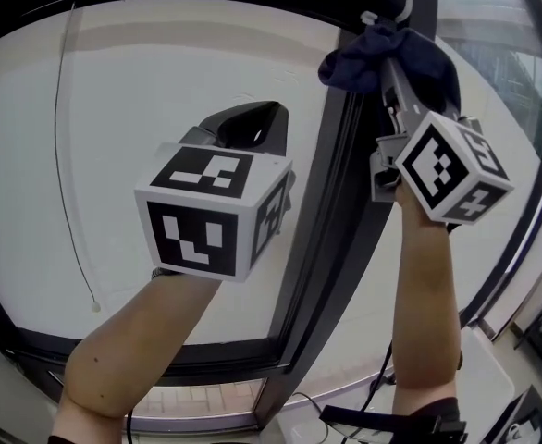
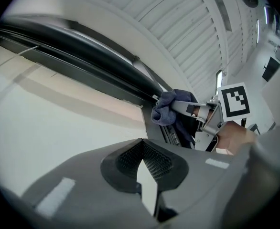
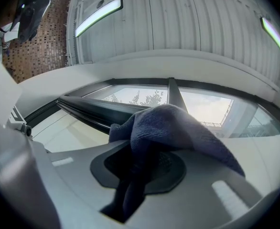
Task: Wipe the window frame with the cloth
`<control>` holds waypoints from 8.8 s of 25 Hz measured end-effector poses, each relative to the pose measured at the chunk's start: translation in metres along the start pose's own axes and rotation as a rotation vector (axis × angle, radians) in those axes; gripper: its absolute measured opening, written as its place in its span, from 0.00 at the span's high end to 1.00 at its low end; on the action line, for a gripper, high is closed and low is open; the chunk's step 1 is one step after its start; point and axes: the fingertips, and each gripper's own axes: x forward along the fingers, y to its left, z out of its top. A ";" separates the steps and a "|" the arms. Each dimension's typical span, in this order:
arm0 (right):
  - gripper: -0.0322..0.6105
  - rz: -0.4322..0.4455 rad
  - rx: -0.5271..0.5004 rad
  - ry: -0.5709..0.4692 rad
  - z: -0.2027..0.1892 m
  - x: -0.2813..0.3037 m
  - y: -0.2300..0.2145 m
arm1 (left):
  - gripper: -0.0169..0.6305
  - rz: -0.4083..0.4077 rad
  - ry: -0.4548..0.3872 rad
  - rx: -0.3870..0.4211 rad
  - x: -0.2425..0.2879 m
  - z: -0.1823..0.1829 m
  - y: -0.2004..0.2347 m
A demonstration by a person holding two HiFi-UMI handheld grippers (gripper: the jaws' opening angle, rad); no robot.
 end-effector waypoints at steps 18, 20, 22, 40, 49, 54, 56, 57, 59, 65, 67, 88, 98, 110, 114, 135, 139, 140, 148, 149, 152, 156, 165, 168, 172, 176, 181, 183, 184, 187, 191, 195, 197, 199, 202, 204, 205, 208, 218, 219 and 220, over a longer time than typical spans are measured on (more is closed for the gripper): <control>0.85 -0.028 -0.018 0.018 -0.039 -0.040 0.022 | 0.98 0.006 0.107 -0.056 -0.019 -0.068 -0.010; 0.85 -0.025 -0.015 0.024 -0.045 -0.046 0.025 | 0.98 0.008 0.120 -0.061 -0.023 -0.074 -0.012; 0.85 -0.025 0.002 0.018 -0.052 -0.054 0.026 | 0.98 0.021 0.136 -0.081 -0.026 -0.082 -0.011; 0.85 -0.025 0.034 0.023 -0.110 -0.114 0.050 | 0.98 0.032 0.197 -0.127 -0.061 -0.145 -0.017; 0.85 -0.033 0.122 0.069 -0.137 -0.142 0.059 | 0.98 0.021 0.250 -0.125 -0.081 -0.178 -0.031; 0.85 -0.037 0.122 0.102 -0.154 -0.156 0.067 | 0.98 0.009 0.279 -0.147 -0.089 -0.195 -0.038; 0.85 -0.041 0.124 0.117 -0.161 -0.164 0.070 | 0.98 0.004 0.286 -0.147 -0.092 -0.199 -0.041; 0.85 -0.042 0.128 0.126 -0.165 -0.167 0.072 | 0.98 0.000 0.289 -0.148 -0.094 -0.202 -0.043; 0.85 -0.043 0.136 0.140 -0.172 -0.174 0.075 | 0.98 -0.009 0.293 -0.152 -0.098 -0.206 -0.047; 0.85 -0.053 0.142 0.186 -0.192 -0.194 0.082 | 0.98 -0.029 0.312 -0.169 -0.111 -0.224 -0.057; 0.85 -0.062 0.155 0.196 -0.200 -0.202 0.085 | 0.98 -0.039 0.318 -0.184 -0.114 -0.231 -0.060; 0.84 -0.052 0.229 0.300 -0.263 -0.264 0.112 | 0.98 -0.102 0.378 -0.198 -0.140 -0.292 -0.090; 0.84 -0.036 0.235 0.335 -0.286 -0.288 0.123 | 0.98 -0.118 0.443 -0.210 -0.163 -0.327 -0.099; 0.84 -0.001 0.226 0.497 -0.332 -0.332 0.145 | 0.98 -0.111 0.514 -0.231 -0.199 -0.373 -0.111; 0.84 0.017 0.234 0.561 -0.351 -0.349 0.157 | 0.98 -0.099 0.552 -0.231 -0.210 -0.387 -0.111; 0.84 0.059 0.283 0.817 -0.421 -0.418 0.193 | 0.98 -0.095 0.654 -0.247 -0.250 -0.444 -0.130; 0.84 0.053 0.296 0.833 -0.429 -0.426 0.196 | 0.98 -0.093 0.685 -0.260 -0.255 -0.451 -0.135; 0.84 0.053 0.306 0.841 -0.431 -0.429 0.198 | 0.98 -0.090 0.691 -0.265 -0.257 -0.454 -0.136; 0.84 0.096 0.322 0.881 -0.446 -0.443 0.207 | 0.98 -0.072 0.726 -0.254 -0.269 -0.466 -0.137; 0.84 0.106 0.342 0.897 -0.447 -0.446 0.210 | 0.98 -0.066 0.730 -0.254 -0.270 -0.467 -0.137; 0.84 0.132 0.357 0.909 -0.450 -0.450 0.213 | 0.98 -0.053 0.737 -0.250 -0.271 -0.467 -0.137; 0.84 0.175 0.337 0.899 -0.446 -0.453 0.212 | 0.98 -0.021 0.744 -0.249 -0.272 -0.468 -0.136; 0.84 0.303 0.339 0.874 -0.414 -0.467 0.213 | 0.98 0.025 0.738 -0.267 -0.275 -0.463 -0.152; 0.84 0.364 0.344 0.857 -0.412 -0.471 0.219 | 0.98 0.068 0.740 -0.258 -0.281 -0.461 -0.148; 0.84 0.422 0.363 0.846 -0.421 -0.471 0.226 | 0.98 0.128 0.766 -0.261 -0.290 -0.463 -0.143; 0.84 0.442 0.376 0.853 -0.439 -0.462 0.223 | 0.98 0.149 0.774 -0.262 -0.296 -0.463 -0.140; 0.84 0.511 0.387 0.858 -0.450 -0.449 0.232 | 0.98 0.144 0.770 -0.260 -0.299 -0.461 -0.129; 0.84 0.540 0.389 0.868 -0.450 -0.446 0.239 | 0.98 0.142 0.762 -0.260 -0.302 -0.458 -0.121; 0.84 0.558 0.388 0.870 -0.449 -0.445 0.243 | 0.98 0.147 0.758 -0.261 -0.305 -0.457 -0.115; 0.84 0.596 0.399 0.867 -0.447 -0.439 0.255 | 0.98 0.171 0.759 -0.260 -0.316 -0.456 -0.099; 0.85 0.617 0.399 0.874 -0.445 -0.434 0.268 | 0.98 0.193 0.754 -0.263 -0.327 -0.455 -0.083; 0.85 0.651 0.406 0.892 -0.443 -0.434 0.286 | 0.98 0.212 0.749 -0.273 -0.337 -0.453 -0.074; 0.85 0.658 0.420 0.858 -0.439 -0.427 0.294 | 0.98 0.230 0.748 -0.276 -0.342 -0.452 -0.069; 0.85 0.666 0.431 0.845 -0.438 -0.424 0.301 | 0.98 0.245 0.747 -0.278 -0.345 -0.450 -0.064; 0.85 0.669 0.444 0.846 -0.437 -0.422 0.308 | 0.98 0.246 0.744 -0.272 -0.348 -0.446 -0.061; 0.85 0.673 0.451 0.846 -0.436 -0.420 0.314 | 0.98 0.259 0.744 -0.270 -0.355 -0.444 -0.055; 0.85 0.678 0.454 0.847 -0.435 -0.420 0.318 | 0.98 0.270 0.746 -0.272 -0.359 -0.443 -0.052; 0.85 0.698 0.460 0.844 -0.433 -0.417 0.328 | 0.98 0.301 0.748 -0.271 -0.371 -0.439 -0.044; 0.85 0.763 0.499 0.818 -0.424 -0.405 0.373 | 0.98 0.399 0.751 -0.256 -0.412 -0.424 -0.015; 0.85 0.767 0.508 0.815 -0.423 -0.403 0.377 | 0.98 0.402 0.751 -0.252 -0.415 -0.423 -0.013; 0.85 0.771 0.518 0.813 -0.423 -0.402 0.382 | 0.98 0.404 0.751 -0.247 -0.418 -0.421 -0.011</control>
